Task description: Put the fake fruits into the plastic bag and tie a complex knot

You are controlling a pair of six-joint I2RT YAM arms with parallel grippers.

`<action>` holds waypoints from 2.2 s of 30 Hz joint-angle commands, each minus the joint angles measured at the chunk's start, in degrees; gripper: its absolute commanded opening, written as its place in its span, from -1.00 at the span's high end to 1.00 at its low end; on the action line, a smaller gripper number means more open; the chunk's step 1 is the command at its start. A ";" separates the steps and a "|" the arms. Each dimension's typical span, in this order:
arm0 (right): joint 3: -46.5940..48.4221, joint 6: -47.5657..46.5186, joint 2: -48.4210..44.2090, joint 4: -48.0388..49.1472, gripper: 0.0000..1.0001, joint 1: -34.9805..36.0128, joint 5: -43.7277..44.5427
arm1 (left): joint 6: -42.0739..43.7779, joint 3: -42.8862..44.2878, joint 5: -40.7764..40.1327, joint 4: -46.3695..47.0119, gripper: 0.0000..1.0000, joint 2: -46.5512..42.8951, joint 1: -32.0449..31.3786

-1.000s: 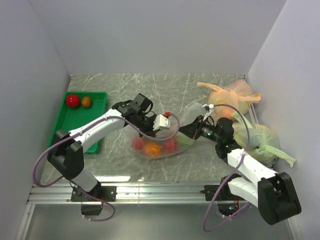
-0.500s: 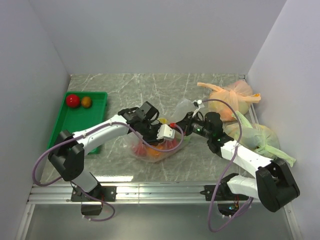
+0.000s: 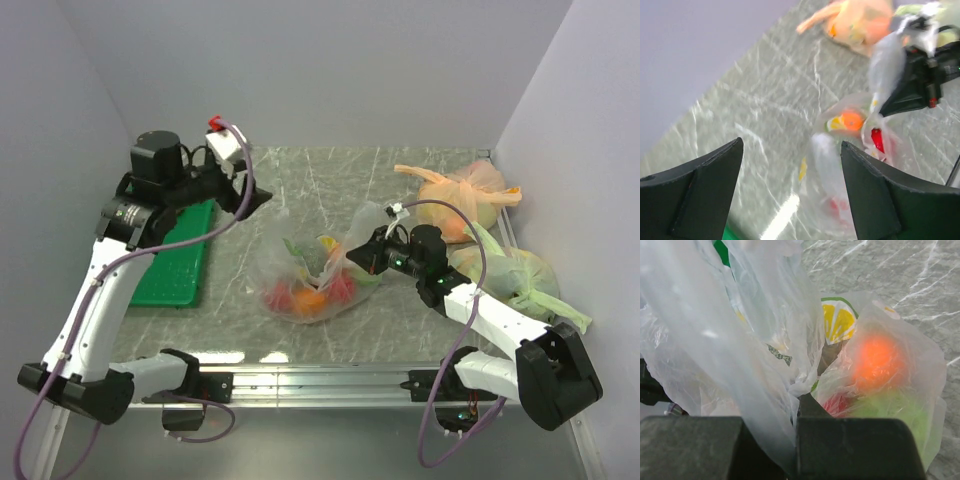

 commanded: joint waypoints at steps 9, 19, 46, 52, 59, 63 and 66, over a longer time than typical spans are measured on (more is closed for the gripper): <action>2.47 -7.26 0.05 -1.37 1.00 1.82 -3.30 | -4.70 -10.67 16.60 2.43 -0.79 4.05 7.77; 4.05 -9.11 0.57 -3.22 1.00 2.35 -3.92 | -5.56 -9.96 33.05 3.21 -0.94 8.53 7.77; 8.01 -12.28 3.74 -5.50 1.00 3.75 -5.41 | -8.37 -18.31 33.31 16.23 -0.99 13.45 1.09; 8.27 -12.63 3.74 -6.29 1.00 3.75 -5.50 | -10.05 -15.69 34.72 15.27 -0.99 14.24 1.09; 8.80 -12.98 3.47 -7.17 1.00 3.66 -5.32 | -1.28 -8.91 33.14 -0.63 -0.99 15.56 1.00; 8.97 -13.07 3.65 -7.08 1.00 3.84 -5.50 | -0.29 -7.94 34.28 -2.93 -0.99 16.09 0.91; 9.50 -13.33 3.74 -7.43 1.00 3.93 -5.68 | -3.63 -8.03 34.37 1.02 -0.99 15.82 0.91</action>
